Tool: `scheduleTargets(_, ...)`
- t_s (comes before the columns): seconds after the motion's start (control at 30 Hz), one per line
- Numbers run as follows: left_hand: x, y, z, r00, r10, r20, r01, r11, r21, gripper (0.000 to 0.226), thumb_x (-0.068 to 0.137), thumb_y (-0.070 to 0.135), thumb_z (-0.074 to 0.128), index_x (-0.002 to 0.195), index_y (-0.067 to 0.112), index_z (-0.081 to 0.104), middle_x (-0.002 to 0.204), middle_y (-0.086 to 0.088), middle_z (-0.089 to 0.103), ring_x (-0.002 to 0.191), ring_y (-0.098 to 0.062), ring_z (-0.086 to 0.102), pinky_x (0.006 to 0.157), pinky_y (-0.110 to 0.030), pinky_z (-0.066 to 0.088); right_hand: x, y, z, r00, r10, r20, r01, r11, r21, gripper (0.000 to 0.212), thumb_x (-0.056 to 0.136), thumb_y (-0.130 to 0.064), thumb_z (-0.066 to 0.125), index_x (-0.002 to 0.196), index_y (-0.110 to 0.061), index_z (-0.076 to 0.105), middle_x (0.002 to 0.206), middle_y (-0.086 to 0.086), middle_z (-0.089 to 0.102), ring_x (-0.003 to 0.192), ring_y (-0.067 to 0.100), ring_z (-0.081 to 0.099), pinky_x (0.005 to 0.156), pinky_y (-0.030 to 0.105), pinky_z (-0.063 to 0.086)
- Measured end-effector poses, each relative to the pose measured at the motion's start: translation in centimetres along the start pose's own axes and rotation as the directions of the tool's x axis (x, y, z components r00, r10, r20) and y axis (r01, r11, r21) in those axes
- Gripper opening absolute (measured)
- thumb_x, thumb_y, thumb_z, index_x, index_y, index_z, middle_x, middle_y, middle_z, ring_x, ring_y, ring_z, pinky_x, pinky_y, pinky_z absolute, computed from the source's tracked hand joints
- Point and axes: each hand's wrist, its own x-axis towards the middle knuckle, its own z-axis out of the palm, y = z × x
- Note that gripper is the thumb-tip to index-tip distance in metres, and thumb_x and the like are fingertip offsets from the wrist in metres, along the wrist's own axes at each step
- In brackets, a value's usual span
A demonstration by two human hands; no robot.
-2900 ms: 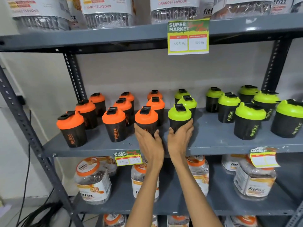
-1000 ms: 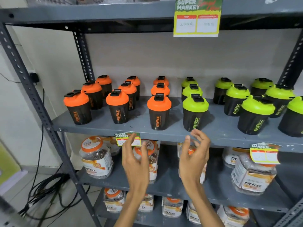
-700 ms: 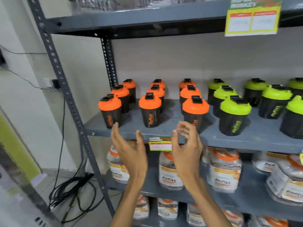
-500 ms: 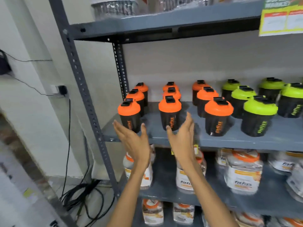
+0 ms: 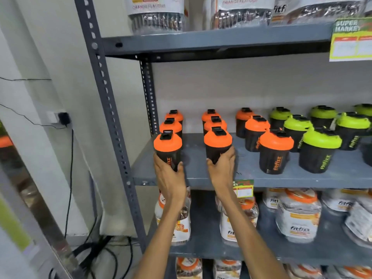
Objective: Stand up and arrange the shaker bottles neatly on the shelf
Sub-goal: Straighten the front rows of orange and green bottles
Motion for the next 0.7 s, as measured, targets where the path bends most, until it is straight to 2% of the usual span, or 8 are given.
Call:
scheduleTargets(0.2, -0.1, 0.0, -0.2, 1.0, 0.001, 0.016, 0.0, 1.0, -0.025, 0.084, 0.084, 0.016, 0.078, 0.152, 0.008, 0.029, 0.153, -0.014, 0.044, 0.142, -0.033, 0.043, 0.115, -0.05, 0.04, -0.9, 0.4, -1.1, 0.999, -0.031, -0.04, 0.032, 0.999, 0.034, 0.082, 0.08, -0.008, 0.077, 0.145, -0.003, 0.027, 0.141, 0.019, 0.042, 0.132, 0.037, 0.047, 0.105, 0.042, 0.042)
scheduleTargets(0.53, -0.4, -0.3, -0.1, 1.0, 0.01, 0.007, -0.01, 1.0, -0.018, 0.084, 0.086, 0.018, 0.077, 0.153, 0.009, 0.027, 0.154, -0.014, 0.044, 0.141, -0.035, 0.044, 0.114, -0.051, 0.042, -1.3, 1.0, -1.6, 0.999, -0.036, -0.024, 0.036, 0.999, -0.005, 0.082, 0.081, -0.015, 0.078, 0.144, -0.007, 0.028, 0.142, 0.017, 0.043, 0.134, 0.036, 0.046, 0.105, 0.044, 0.042)
scheduleTargets(0.63, -0.8, -0.3, -0.2, 0.999, 0.011, 0.035, -0.011, 1.0, -0.002, 0.094, 0.086, 0.023, 0.077, 0.157, 0.009, 0.017, 0.161, -0.014, 0.032, 0.148, -0.034, 0.033, 0.118, -0.048, 0.035, -2.0, 0.7, -2.3, 0.999, -0.051, 0.011, 0.05, 0.999, 0.016, 0.093, 0.08, -0.019, 0.08, 0.15, -0.006, 0.02, 0.149, 0.018, 0.037, 0.139, 0.034, 0.039, 0.108, 0.041, 0.04)
scheduleTargets(0.7, -1.4, -0.5, -0.4, 0.999, 0.022, 0.045, -0.022, 1.0, 0.008, 0.105, 0.085, 0.03, 0.078, 0.159, 0.009, 0.005, 0.168, -0.013, 0.015, 0.155, -0.03, 0.017, 0.12, -0.042, 0.026, -3.4, 0.8, -3.4, 0.995, -0.101, -0.008, 0.102, 0.994, 0.048, 0.096, 0.082, -0.023, 0.078, 0.153, -0.009, 0.016, 0.154, 0.015, 0.031, 0.142, 0.027, 0.033, 0.108, 0.029, 0.035)
